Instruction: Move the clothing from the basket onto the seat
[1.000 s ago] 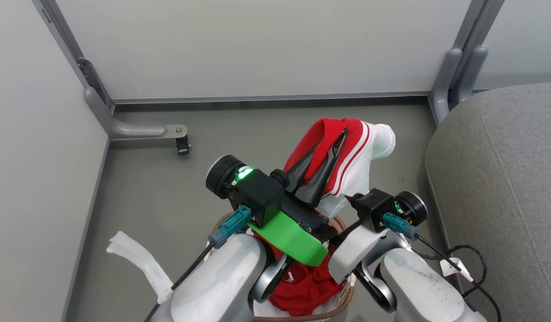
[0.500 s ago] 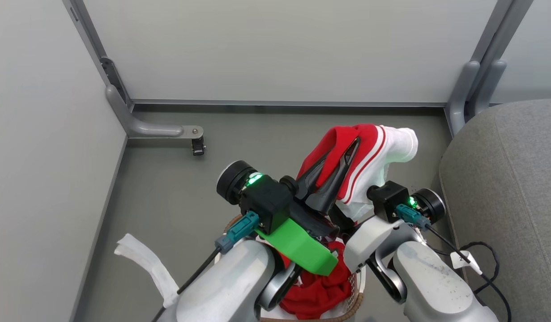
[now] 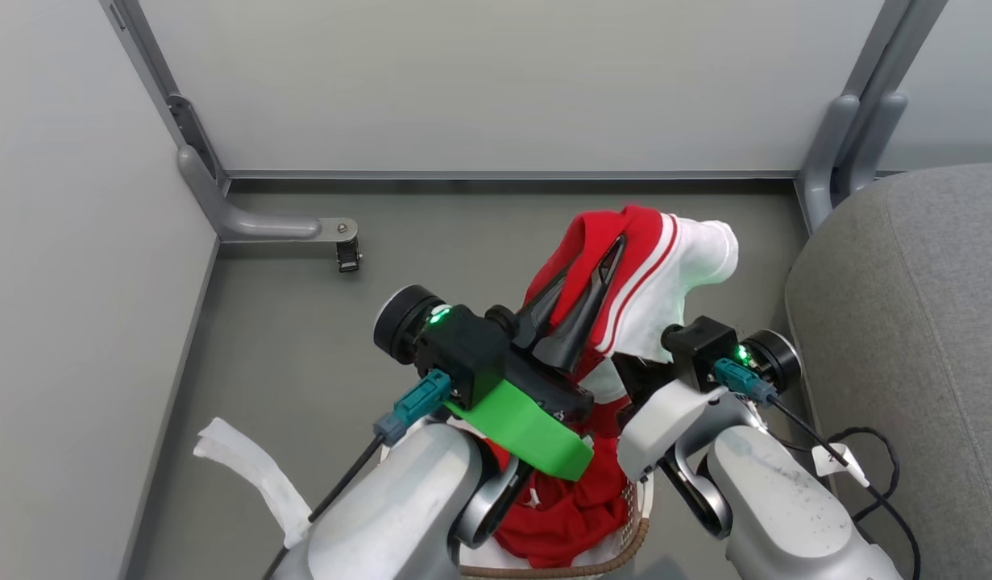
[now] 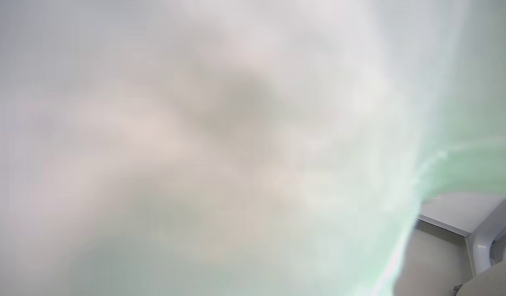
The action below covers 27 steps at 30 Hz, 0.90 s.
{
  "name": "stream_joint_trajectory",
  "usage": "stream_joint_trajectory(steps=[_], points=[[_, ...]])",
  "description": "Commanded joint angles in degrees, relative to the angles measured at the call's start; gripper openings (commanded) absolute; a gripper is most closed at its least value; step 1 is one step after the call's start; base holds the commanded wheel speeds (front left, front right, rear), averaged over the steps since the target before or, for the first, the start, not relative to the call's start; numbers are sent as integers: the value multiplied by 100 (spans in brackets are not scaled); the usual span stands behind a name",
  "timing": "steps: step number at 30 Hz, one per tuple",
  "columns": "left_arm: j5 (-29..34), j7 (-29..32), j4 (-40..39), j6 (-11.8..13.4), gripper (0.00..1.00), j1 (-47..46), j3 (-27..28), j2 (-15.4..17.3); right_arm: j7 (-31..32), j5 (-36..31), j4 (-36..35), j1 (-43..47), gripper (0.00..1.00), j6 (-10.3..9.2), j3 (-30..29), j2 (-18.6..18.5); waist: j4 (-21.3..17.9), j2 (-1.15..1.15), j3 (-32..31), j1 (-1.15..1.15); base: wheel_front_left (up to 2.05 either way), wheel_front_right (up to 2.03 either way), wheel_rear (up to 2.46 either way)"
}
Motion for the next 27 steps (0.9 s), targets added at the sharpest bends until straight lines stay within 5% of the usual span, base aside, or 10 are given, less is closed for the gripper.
stream_joint_trajectory(steps=[1,3,4,5,6,7,27], points=[[46,-5,60,30,0,77,67,9,-25,-33,-72,122,0,-4,17,-24,-59,0,27,0,0,0,0],[117,-4,188,57,0,87,138,9,-25,-67,-159,215,0,-5,48,-24,-123,0,50,0,0,0,0],[148,-5,229,60,9,94,193,8,-26,-66,-212,252,0,-4,59,-24,-161,0,54,0,0,0,0],[172,-5,264,63,38,106,236,8,-26,-64,-246,272,0,-5,64,-25,-191,0,63,0,0,0,0],[167,-4,348,69,87,140,276,10,-26,-68,-291,303,0,-5,59,-25,-233,0,75,0,0,0,0],[191,-4,380,68,100,138,325,9,-26,-76,-321,334,0,-4,56,-25,-262,0,81,0,0,0,0],[817,-4,1063,-140,100,511,1177,14,-26,-126,-952,446,0,-4,-26,-21,-1313,0,304,0,0,0,0]])
